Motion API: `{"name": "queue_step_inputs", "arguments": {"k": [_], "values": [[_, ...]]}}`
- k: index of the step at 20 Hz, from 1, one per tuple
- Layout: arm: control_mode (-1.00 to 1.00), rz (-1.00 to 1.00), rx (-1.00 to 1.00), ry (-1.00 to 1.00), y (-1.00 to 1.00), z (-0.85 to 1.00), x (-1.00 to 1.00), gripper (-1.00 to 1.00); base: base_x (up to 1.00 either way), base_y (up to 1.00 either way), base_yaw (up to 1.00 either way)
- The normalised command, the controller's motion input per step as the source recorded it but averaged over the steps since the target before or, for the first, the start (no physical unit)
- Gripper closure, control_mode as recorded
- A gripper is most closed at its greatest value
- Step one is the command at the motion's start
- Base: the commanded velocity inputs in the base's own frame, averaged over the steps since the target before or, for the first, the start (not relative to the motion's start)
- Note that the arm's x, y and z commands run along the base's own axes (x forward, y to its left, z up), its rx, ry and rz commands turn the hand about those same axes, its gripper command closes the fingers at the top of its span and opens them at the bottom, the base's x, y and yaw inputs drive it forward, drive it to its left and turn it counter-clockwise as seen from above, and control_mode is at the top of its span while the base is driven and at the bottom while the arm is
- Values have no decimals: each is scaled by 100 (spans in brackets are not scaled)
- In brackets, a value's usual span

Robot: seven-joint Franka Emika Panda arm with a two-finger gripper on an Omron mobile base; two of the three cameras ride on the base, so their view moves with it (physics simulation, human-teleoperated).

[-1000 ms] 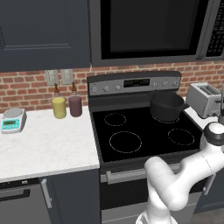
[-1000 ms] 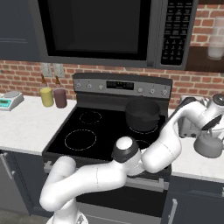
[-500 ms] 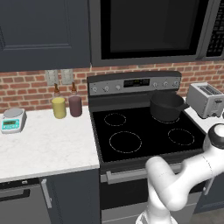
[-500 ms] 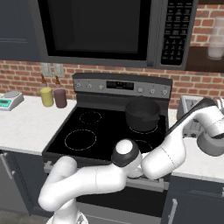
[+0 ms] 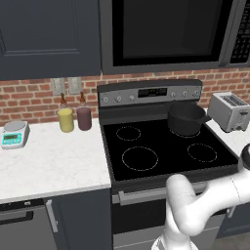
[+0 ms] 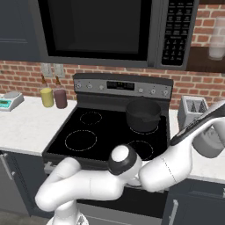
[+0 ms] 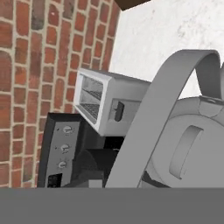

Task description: Pick the kettle from the counter and place it on a stove burner. Then turn the burner on.

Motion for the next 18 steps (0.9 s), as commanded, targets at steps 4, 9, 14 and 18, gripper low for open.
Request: {"name": "queue_step_inputs", "arguments": {"k": [4, 9, 14, 18], "values": [[-100, 0, 0, 0, 100, 36, -67, 100, 0, 0, 0], [-100, 0, 0, -8, 100, 15, -59, 100, 0, 0, 0], [-100, 3, 0, -21, 100, -6, -38, 100, 0, 0, 0], [-100, 3, 0, -29, 100, -25, -38, 100, 0, 0, 0]]}}
